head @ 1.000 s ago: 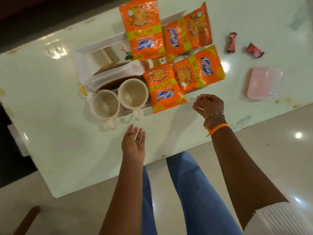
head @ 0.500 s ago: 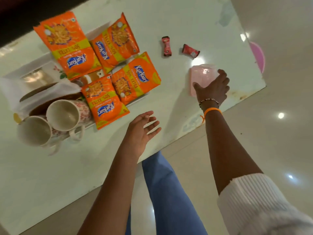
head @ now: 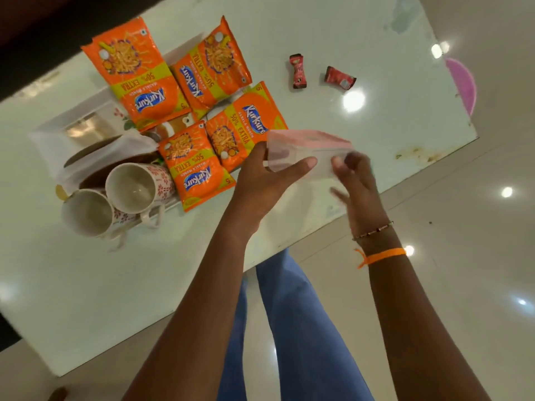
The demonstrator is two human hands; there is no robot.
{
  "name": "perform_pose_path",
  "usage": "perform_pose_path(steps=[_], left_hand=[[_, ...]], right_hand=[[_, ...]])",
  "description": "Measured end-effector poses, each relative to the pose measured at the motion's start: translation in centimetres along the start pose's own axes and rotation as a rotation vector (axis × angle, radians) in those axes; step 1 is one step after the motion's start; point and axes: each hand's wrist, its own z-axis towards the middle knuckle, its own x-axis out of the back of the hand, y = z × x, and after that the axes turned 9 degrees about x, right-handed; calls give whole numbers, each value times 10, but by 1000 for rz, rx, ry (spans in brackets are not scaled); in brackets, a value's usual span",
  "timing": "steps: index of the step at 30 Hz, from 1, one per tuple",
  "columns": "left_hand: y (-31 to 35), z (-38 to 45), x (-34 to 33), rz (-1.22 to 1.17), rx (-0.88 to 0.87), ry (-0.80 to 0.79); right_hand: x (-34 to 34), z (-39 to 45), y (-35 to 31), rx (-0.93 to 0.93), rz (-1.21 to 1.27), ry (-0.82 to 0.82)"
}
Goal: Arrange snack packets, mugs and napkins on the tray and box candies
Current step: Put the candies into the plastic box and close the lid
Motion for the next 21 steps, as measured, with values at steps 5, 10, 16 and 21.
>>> perform_pose_path(steps=[5,10,16,21], left_hand=[[1,-6,21,307,-130,-35],[3,-12,43,359,-138,-71],[-8,-19,40,358,-118,-93],[-13,-9,35,289,-142,-7]], right_hand=[[-16,15,-6,518,-526,-351],[-29,30,-14,595,-497,-407],[-3,69,-8,278,-467,95],[15,103,24,67,-743,132]])
